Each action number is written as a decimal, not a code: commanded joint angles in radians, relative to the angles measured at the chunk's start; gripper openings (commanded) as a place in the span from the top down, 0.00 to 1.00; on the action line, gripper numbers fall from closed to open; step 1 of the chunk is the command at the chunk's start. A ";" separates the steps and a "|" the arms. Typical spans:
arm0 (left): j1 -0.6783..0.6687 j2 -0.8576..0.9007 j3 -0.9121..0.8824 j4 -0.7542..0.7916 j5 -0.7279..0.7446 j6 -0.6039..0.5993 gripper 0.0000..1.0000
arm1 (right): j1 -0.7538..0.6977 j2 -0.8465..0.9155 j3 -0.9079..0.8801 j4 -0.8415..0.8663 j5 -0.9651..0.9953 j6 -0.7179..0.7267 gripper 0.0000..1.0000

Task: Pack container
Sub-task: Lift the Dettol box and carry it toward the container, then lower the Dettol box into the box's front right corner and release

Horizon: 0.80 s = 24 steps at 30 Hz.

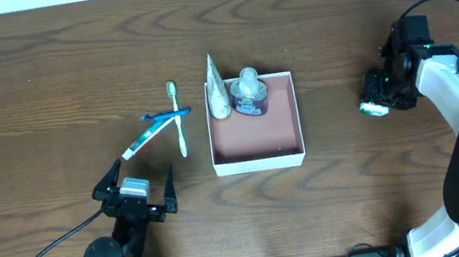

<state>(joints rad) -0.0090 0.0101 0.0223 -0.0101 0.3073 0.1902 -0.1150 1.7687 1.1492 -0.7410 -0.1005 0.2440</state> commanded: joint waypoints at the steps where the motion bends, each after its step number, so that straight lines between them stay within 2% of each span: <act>1: 0.004 -0.006 -0.018 -0.034 0.003 -0.001 0.02 | -0.002 -0.003 0.016 0.015 -0.050 -0.060 0.53; 7: 0.004 -0.006 -0.018 -0.034 0.003 -0.001 0.02 | -0.002 -0.003 0.067 0.012 -0.238 -0.119 0.51; 17: 0.004 -0.006 -0.018 -0.034 0.003 -0.001 0.02 | 0.064 -0.024 0.209 -0.027 -0.668 -0.182 0.48; 24: 0.004 -0.006 -0.018 -0.034 0.003 -0.001 0.02 | 0.211 -0.024 0.224 0.021 -0.686 -0.131 0.48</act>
<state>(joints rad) -0.0090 0.0101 0.0223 -0.0101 0.3073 0.1902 0.0330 1.7679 1.3476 -0.7296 -0.7227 0.0952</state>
